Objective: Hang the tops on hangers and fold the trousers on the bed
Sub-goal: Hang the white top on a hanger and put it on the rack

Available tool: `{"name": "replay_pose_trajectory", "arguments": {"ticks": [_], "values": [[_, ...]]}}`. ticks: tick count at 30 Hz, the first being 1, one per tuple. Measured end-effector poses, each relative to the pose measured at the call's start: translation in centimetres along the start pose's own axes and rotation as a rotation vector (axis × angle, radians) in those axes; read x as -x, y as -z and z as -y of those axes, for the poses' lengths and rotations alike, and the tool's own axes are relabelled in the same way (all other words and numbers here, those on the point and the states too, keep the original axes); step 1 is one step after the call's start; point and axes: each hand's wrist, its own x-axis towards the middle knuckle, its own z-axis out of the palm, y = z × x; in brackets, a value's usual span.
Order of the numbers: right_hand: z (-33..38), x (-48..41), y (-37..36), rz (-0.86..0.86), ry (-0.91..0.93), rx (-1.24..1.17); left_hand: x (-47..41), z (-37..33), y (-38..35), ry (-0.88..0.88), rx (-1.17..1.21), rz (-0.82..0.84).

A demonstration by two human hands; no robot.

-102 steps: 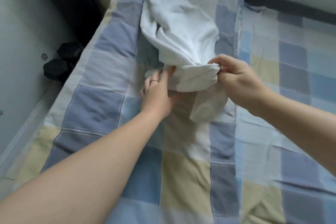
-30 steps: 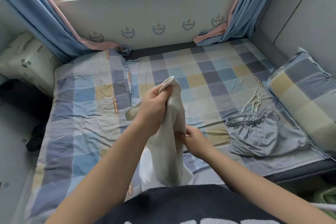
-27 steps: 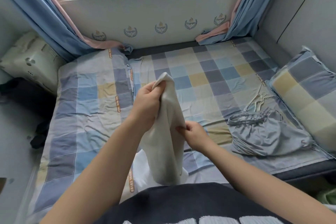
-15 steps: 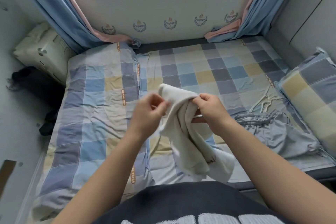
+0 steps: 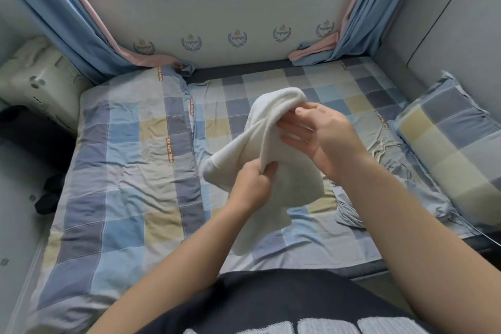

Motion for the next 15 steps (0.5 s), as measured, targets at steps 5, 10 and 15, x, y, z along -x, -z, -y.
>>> {"name": "replay_pose_trajectory", "arguments": {"ticks": [5,10,15], "values": [[-5.9,1.2,2.3,-0.027,-0.041,0.441,-0.7,-0.7,2.7,0.150,0.383,-0.198],[-15.2,2.7,3.6,0.005,-0.196,0.719,-0.6,-0.9,4.1,0.289,0.630,-0.184],[-15.3,1.9,4.5,-0.054,-0.132,0.618,-0.2,0.0,5.1,0.338,0.717,-0.208]]}}
